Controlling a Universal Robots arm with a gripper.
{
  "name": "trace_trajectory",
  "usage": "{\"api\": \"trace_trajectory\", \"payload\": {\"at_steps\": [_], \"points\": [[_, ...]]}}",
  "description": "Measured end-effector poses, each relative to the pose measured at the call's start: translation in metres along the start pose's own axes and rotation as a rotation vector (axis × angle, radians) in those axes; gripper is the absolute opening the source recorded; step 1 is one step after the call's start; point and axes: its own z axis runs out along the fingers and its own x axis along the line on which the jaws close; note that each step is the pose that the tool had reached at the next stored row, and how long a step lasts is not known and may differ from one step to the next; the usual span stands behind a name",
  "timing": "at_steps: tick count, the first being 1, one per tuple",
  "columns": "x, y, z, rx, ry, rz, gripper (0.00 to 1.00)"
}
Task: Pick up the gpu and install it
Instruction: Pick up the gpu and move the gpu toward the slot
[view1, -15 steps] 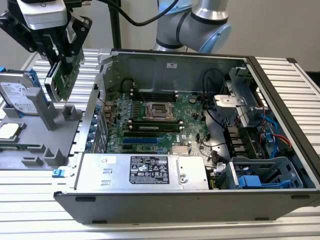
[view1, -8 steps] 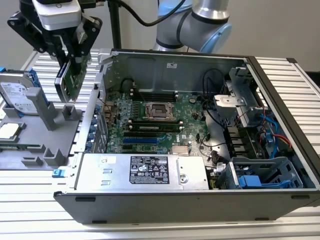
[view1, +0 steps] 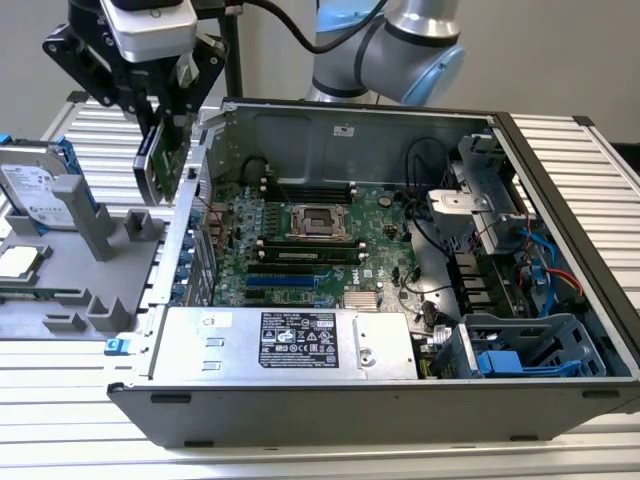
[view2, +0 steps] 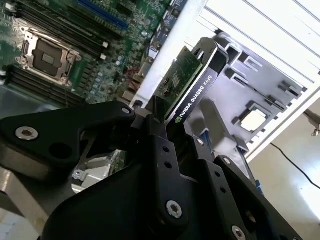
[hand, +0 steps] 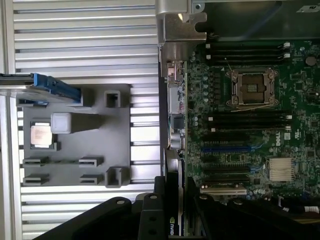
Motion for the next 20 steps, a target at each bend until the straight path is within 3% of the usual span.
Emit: {"api": "trace_trajectory", "payload": {"at_steps": [20], "points": [[-0.0461, 0.0021, 0.0001, 0.0000, -0.0001, 0.000, 0.00]]}}
